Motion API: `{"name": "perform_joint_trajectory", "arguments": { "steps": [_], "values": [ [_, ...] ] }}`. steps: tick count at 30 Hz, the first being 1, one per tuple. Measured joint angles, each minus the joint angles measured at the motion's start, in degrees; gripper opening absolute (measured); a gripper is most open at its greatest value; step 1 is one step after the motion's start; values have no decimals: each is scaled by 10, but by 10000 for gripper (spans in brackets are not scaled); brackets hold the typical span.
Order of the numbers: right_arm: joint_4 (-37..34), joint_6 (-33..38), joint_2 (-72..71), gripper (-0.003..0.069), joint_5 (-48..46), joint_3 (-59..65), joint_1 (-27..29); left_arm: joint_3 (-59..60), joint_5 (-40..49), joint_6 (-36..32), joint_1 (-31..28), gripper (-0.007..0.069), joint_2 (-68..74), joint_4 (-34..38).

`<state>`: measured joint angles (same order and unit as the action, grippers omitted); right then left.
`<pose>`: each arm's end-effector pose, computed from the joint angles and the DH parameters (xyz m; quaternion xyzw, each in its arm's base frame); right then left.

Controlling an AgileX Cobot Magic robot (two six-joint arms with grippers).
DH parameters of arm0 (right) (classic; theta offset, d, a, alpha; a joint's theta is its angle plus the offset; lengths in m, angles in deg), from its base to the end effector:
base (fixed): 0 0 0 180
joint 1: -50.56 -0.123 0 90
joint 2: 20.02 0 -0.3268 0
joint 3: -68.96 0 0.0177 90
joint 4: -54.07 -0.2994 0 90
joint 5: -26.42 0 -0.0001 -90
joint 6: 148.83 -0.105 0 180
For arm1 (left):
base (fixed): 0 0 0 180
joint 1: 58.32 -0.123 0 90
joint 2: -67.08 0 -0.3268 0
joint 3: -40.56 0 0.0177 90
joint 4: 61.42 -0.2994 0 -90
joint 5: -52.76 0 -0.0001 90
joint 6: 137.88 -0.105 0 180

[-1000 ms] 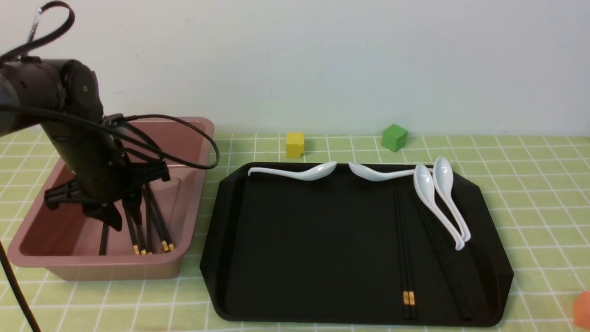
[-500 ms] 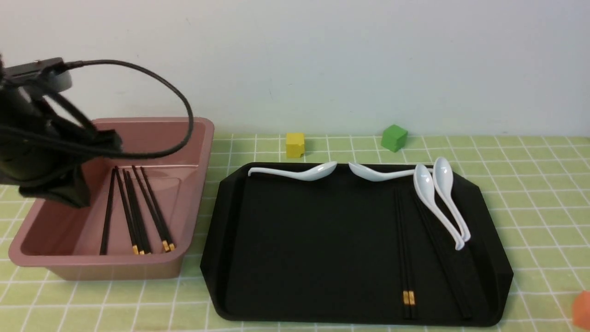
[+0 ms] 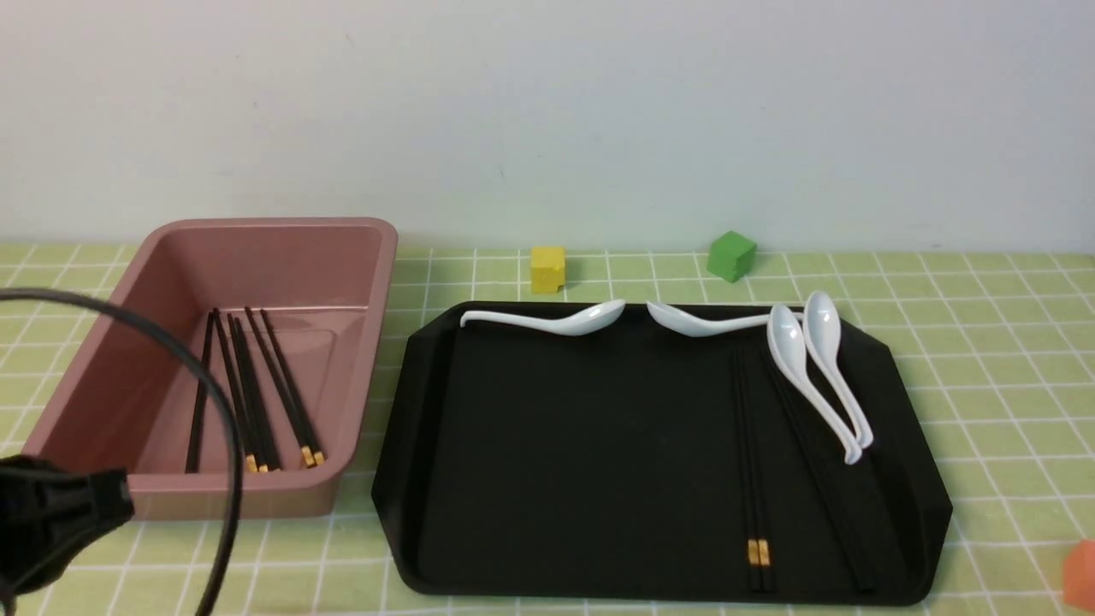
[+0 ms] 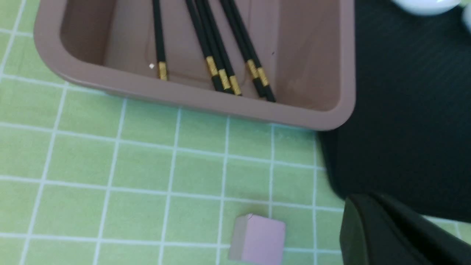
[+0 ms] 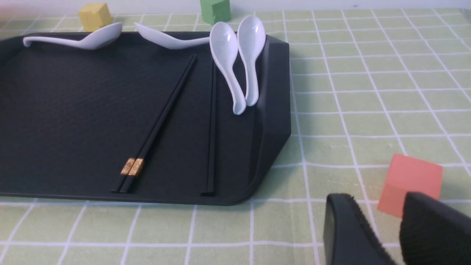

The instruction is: On green tablecloth take chopsticks from black tray and put them in box.

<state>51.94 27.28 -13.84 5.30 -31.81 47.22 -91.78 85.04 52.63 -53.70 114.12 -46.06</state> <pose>0.0725 0.0056 0.1698 0.0137 0.8012 0.0534 0.5958 0.1594 -0.0278 0.2940 -0.1147 0.8821 -0.1715 0.4235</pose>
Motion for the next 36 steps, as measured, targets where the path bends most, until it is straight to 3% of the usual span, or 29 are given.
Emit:
{"name": "perform_joint_trajectory", "arguments": {
  "steps": [8, 22, 30, 36],
  "values": [
    [0, 0, 0, 240, 0, 0, 0, 60, -49, -1, 0, -13, -139, 25],
    [0, 0, 0, 240, 0, 0, 0, 61, -48, -1, 0, -13, -151, 25],
    [0, 0, 0, 240, 0, 0, 0, 67, -49, -2, 0, -13, -189, -20],
    [0, 0, 0, 240, 0, 0, 0, 164, -120, -2, 0, -12, -296, -52]
  ]
}}
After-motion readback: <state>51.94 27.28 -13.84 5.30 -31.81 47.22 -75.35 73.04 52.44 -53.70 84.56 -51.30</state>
